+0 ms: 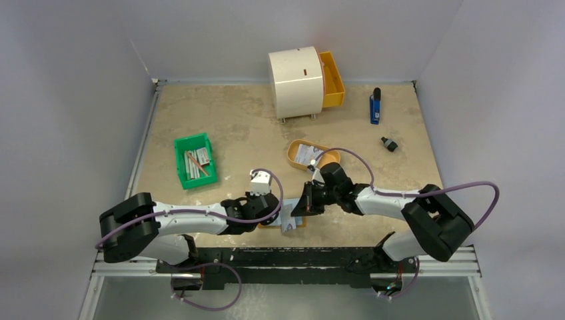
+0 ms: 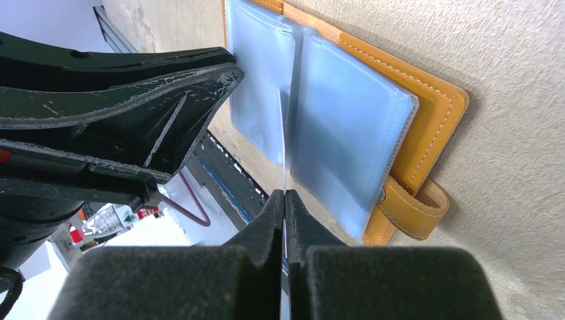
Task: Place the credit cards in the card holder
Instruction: Insert the credit card into the card holder.
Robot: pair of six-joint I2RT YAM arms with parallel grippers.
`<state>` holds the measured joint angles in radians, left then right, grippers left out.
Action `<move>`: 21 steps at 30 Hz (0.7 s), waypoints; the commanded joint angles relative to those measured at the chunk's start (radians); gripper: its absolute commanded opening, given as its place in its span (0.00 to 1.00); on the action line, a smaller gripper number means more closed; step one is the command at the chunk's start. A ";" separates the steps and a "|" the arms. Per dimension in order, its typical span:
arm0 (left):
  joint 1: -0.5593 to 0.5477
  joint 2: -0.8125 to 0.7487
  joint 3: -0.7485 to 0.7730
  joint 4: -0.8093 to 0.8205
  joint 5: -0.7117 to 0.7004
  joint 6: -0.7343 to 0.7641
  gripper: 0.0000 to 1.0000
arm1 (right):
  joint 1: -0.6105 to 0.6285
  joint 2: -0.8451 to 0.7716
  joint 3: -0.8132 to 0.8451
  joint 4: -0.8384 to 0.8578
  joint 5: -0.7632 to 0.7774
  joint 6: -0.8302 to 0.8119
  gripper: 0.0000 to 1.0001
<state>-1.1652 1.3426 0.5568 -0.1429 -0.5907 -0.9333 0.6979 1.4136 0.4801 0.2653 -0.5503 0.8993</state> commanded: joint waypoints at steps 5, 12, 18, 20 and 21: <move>0.001 -0.025 -0.028 -0.044 0.017 -0.021 0.15 | -0.007 0.025 -0.002 0.055 -0.026 0.014 0.00; 0.001 -0.022 -0.038 -0.038 0.017 -0.024 0.15 | -0.014 -0.053 -0.017 0.034 0.004 0.016 0.00; 0.001 -0.016 -0.034 -0.039 0.016 -0.020 0.15 | -0.018 -0.048 -0.012 0.028 -0.006 0.004 0.00; 0.001 -0.017 -0.033 -0.040 0.016 -0.020 0.15 | -0.018 -0.034 -0.014 0.038 -0.013 0.005 0.00; 0.001 -0.018 -0.033 -0.040 0.017 -0.021 0.15 | -0.018 -0.026 -0.013 0.044 -0.015 0.006 0.00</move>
<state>-1.1652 1.3254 0.5411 -0.1463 -0.5884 -0.9436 0.6846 1.3746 0.4652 0.2871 -0.5598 0.9138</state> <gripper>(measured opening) 0.152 0.004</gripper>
